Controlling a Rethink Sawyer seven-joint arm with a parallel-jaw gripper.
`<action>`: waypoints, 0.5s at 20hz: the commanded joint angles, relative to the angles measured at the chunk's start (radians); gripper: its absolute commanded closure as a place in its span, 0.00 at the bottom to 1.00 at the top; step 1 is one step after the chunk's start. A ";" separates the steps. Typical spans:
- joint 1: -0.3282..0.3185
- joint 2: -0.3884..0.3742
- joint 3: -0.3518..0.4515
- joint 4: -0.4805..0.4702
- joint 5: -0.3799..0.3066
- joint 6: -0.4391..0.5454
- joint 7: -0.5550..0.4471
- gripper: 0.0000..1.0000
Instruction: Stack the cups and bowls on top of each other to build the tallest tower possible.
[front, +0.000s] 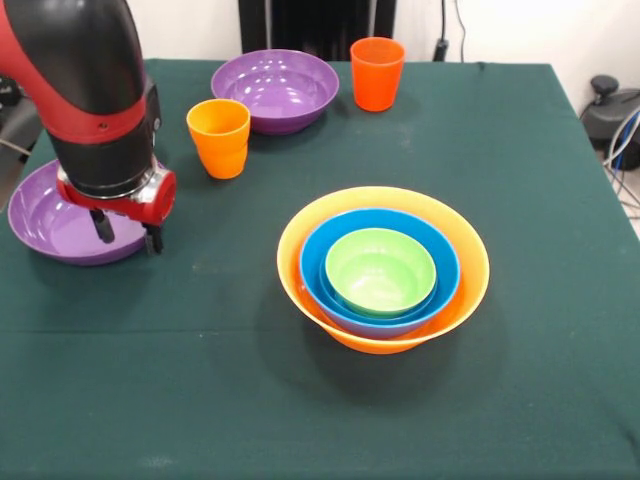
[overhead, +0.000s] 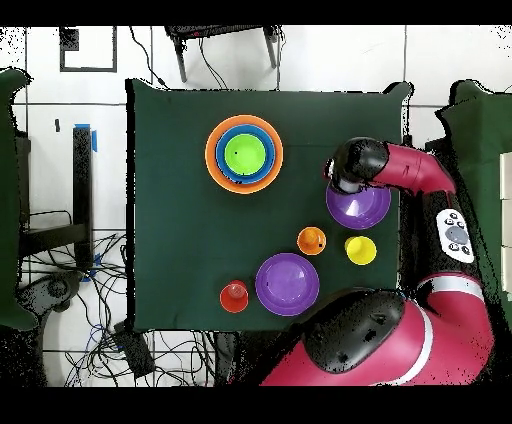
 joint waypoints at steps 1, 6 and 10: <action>0.002 0.066 0.066 0.013 -0.068 -0.088 -0.162 0.00; 0.037 0.048 0.038 0.026 -0.077 -0.113 -0.109 0.00; 0.052 0.016 0.029 0.040 -0.057 -0.081 -0.088 0.00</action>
